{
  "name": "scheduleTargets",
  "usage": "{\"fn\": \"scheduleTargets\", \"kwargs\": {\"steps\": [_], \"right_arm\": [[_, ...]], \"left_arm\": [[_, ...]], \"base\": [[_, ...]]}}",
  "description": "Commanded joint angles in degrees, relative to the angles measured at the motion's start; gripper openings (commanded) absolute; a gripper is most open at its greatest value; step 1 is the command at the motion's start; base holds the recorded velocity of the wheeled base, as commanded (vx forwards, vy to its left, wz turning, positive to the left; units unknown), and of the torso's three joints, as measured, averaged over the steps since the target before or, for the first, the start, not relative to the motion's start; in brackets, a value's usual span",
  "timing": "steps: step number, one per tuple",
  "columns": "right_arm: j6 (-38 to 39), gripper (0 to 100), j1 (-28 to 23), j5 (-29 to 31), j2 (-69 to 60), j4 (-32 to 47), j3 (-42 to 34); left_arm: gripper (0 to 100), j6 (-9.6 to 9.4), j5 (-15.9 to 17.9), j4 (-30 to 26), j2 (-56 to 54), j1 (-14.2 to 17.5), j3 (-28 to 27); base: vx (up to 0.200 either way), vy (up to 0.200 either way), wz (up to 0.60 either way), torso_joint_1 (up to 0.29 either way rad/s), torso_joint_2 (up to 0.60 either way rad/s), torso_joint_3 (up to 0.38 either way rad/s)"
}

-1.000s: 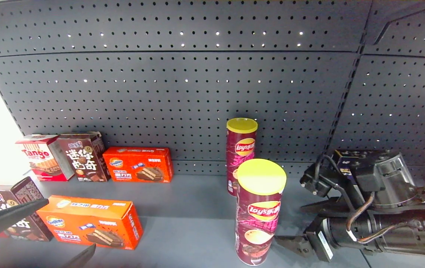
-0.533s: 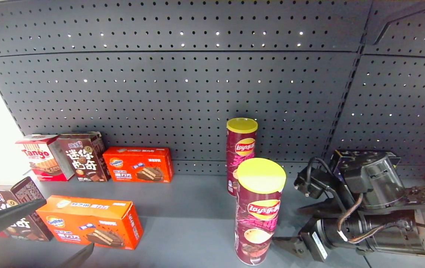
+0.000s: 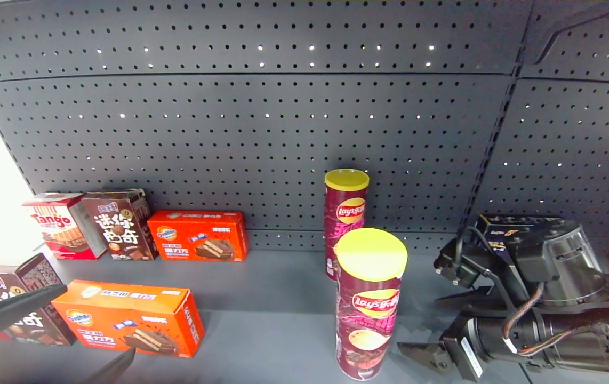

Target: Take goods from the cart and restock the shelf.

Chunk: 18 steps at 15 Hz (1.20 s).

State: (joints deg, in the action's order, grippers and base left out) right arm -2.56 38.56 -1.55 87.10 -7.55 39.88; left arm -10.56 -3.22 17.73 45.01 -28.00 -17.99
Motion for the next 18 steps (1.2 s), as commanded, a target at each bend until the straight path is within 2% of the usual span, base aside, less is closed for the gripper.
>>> {"fn": "scheduleTargets", "kwargs": {"steps": [1,4,7,12,14,18], "right_arm": [[0.01,100,0.20,-0.03,0.70,-0.01,1.08],[0.01,100,0.73,0.05,1.93,-0.01,2.22],[-0.08,100,0.73,0.14,2.55,-0.01,2.31],[-0.08,100,0.82,0.14,3.95,-0.01,3.02],[-0.08,100,0.82,0.14,3.95,-0.01,2.93],[-0.08,100,0.73,0.14,1.49,-0.01,0.11]], "left_arm": [[100,0.01,-0.03,0.03,0.08,0.05,-0.02],[100,0.10,-0.03,0.03,0.08,0.05,-0.02],[100,1.59,-0.12,0.12,0.08,0.05,-0.02],[100,1.68,-0.12,0.12,-0.01,0.05,-0.02],[100,2.30,-0.12,0.12,-0.01,0.05,-0.02],[100,2.47,-0.12,0.12,-0.01,0.05,0.06]], "base": [[0.000,0.000,0.00,0.000,0.00,0.000],[0.000,0.000,0.00,0.000,0.00,0.000],[0.000,0.000,0.00,0.000,0.00,0.000],[0.000,0.000,0.00,0.000,0.00,0.000],[0.000,0.000,0.00,0.000,0.00,0.000],[0.000,0.000,0.00,0.000,0.00,0.000]]}}
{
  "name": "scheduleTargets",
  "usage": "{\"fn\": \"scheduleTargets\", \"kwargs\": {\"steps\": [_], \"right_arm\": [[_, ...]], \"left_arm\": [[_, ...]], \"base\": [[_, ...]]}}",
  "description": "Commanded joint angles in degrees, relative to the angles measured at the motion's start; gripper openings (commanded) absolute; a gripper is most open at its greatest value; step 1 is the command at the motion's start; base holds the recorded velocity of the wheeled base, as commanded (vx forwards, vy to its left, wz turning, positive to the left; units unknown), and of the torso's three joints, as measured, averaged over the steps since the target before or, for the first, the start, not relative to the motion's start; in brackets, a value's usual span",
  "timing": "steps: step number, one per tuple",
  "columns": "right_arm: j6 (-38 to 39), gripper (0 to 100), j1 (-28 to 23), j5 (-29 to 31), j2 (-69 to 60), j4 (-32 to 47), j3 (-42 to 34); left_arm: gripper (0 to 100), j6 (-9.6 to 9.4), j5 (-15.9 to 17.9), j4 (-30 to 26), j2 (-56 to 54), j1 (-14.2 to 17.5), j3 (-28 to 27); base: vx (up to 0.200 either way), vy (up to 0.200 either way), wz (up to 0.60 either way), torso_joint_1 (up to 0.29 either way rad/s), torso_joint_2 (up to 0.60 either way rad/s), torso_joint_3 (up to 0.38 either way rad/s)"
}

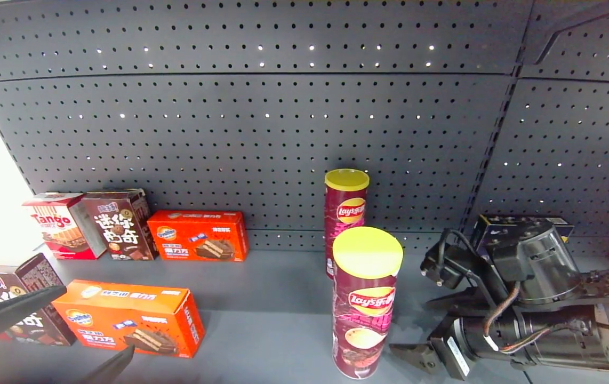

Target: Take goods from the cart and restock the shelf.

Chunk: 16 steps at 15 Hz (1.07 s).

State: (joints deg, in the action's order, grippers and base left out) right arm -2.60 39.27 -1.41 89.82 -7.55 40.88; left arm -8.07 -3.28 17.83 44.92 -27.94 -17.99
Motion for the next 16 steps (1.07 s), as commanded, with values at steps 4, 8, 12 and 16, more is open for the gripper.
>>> {"fn": "scheduleTargets", "kwargs": {"steps": [4,8,12,16], "right_arm": [[-0.04,100,0.46,-0.08,-1.05,-0.01,0.43],[-0.04,100,0.99,-0.08,1.41,-0.01,2.98],[-0.04,100,1.25,-0.08,2.29,-0.01,3.25],[0.05,100,1.16,-0.08,0.62,-0.10,2.10]], "left_arm": [[100,-0.02,-0.06,0.01,0.08,-0.01,0.06],[100,0.34,-0.06,0.01,0.08,-0.01,0.15],[100,0.42,-0.06,-0.08,-0.01,-0.01,0.33],[100,0.42,-0.06,-0.08,-0.01,0.08,1.29]], "base": [[0.000,0.000,0.00,0.000,0.00,0.000],[0.000,0.000,0.00,0.000,0.00,0.000],[0.000,0.000,0.00,0.000,0.00,0.000],[0.000,0.000,0.00,0.000,0.00,0.000]]}}
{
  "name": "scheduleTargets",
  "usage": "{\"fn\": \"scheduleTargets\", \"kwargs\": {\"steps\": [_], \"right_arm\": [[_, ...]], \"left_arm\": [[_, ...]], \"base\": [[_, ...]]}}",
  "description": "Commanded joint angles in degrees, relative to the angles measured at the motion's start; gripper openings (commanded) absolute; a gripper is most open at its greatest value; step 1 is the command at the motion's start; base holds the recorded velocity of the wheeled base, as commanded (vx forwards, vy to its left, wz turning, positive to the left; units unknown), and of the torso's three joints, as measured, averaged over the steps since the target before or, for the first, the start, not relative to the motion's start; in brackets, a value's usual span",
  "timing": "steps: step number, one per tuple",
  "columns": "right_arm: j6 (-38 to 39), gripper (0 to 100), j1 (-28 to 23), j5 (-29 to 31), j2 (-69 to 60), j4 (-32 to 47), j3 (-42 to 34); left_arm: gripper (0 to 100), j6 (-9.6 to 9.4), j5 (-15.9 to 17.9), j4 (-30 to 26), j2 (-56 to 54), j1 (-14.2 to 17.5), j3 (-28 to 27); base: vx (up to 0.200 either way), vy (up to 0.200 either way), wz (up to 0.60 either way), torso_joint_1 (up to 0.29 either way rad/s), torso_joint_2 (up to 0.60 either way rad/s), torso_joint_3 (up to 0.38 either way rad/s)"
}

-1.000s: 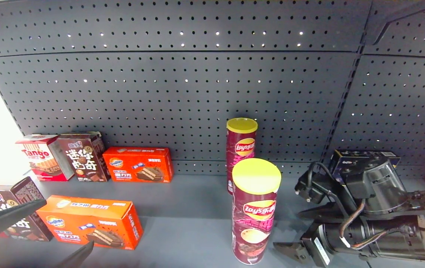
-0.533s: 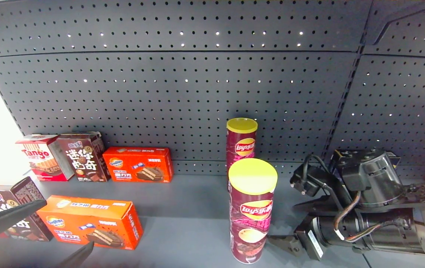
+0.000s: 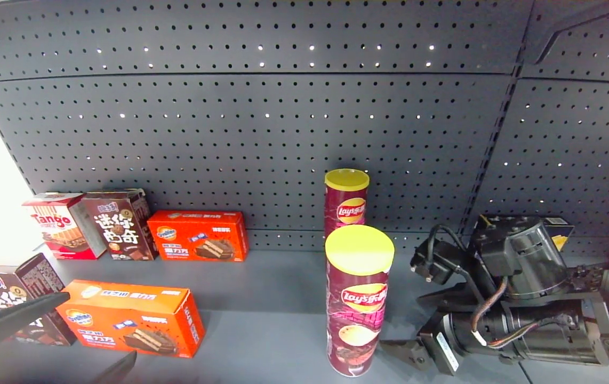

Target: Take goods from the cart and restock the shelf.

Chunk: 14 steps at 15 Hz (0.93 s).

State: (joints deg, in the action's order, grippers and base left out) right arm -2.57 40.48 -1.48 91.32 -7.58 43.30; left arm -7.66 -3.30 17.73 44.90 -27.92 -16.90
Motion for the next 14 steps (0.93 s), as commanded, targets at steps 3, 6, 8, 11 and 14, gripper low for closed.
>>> {"fn": "scheduleTargets", "kwargs": {"steps": [3,6,8,11,14], "right_arm": [[0.64,100,-1.46,0.07,-7.74,-1.73,-0.94],[1.87,100,-2.78,1.12,-13.98,-2.17,-1.29],[2.75,100,-9.72,3.14,-29.71,-2.09,-8.94],[2.84,100,-25.81,2.79,-46.06,-1.73,-17.29],[2.48,100,-35.30,2.88,-58.89,-2.17,-27.39]], "left_arm": [[100,0.36,-0.04,0.12,-0.69,0.06,0.28],[100,0.36,-0.21,0.03,-2.45,0.14,0.37],[100,0.27,-0.12,0.03,-7.02,-0.03,2.83],[100,0.01,-0.30,-0.06,-14.05,0.06,8.28],[100,-0.96,-1.27,-0.15,-19.94,0.14,13.91]], "base": [[0.000,0.000,0.00,0.000,0.00,0.000],[0.000,0.000,0.00,0.000,0.00,0.000],[0.000,0.000,0.00,0.000,0.00,0.000],[0.000,0.000,0.00,0.000,0.00,0.000],[0.000,0.000,0.00,0.000,0.00,0.000]]}}
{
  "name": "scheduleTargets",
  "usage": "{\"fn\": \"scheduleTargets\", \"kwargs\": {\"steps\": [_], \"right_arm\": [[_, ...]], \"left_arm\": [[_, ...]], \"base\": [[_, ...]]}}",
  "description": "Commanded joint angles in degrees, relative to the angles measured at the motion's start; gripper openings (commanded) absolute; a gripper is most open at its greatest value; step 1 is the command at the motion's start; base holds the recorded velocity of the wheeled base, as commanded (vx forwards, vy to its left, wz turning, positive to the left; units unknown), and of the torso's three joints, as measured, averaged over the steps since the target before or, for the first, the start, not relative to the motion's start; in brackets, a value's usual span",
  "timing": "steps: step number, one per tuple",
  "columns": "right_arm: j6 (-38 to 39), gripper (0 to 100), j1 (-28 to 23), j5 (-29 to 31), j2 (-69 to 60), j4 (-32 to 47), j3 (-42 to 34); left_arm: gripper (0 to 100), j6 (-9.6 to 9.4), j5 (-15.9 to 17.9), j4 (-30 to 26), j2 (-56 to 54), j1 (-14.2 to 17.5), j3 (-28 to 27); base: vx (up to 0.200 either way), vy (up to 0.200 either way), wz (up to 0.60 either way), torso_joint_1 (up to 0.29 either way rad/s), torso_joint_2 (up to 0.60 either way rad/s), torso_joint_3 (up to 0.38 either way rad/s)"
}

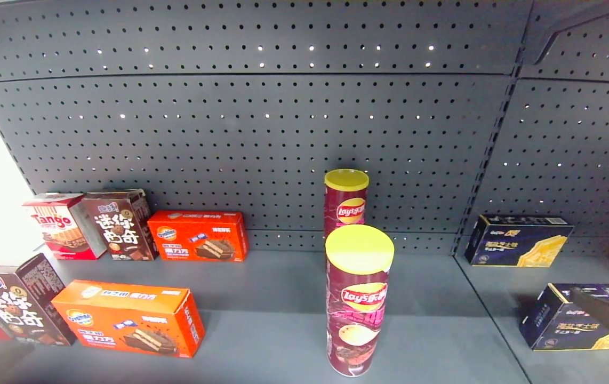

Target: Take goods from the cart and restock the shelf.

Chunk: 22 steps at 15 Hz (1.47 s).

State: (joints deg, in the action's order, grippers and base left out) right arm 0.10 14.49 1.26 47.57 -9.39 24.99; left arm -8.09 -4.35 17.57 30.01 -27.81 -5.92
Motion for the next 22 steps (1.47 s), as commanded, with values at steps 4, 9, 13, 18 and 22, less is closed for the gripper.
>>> {"fn": "scheduleTargets", "kwargs": {"steps": [4,9,13,18,22], "right_arm": [[-0.36,100,-16.08,-0.11,-29.11,-0.63,-17.87],[0.17,100,-16.78,1.29,-44.14,7.89,-24.81],[-0.45,100,-13.62,-3.28,-45.37,9.65,-24.99],[-0.10,100,-14.32,-3.28,-47.57,9.30,-24.99],[-0.10,100,-14.32,-3.28,-47.57,9.30,-24.99]], "left_arm": [[100,-2.72,-2.06,-6.23,-11.38,-0.05,5.66],[100,-2.63,-2.24,-16.78,-21.75,0.12,4.61],[100,-2.63,-2.06,-16.78,-21.93,0.03,4.61],[100,-2.63,-2.77,-16.78,-21.14,0.82,4.61],[100,-1.31,-4.88,-16.86,-20.26,13.57,4.69]], "base": [[0.000,0.000,0.00,0.000,0.00,0.000],[0.000,0.000,0.00,0.000,0.00,0.000],[0.000,0.000,0.00,0.000,0.00,0.000],[0.000,0.000,0.00,0.000,0.00,0.000],[0.000,0.000,0.00,0.000,0.00,0.000]]}}
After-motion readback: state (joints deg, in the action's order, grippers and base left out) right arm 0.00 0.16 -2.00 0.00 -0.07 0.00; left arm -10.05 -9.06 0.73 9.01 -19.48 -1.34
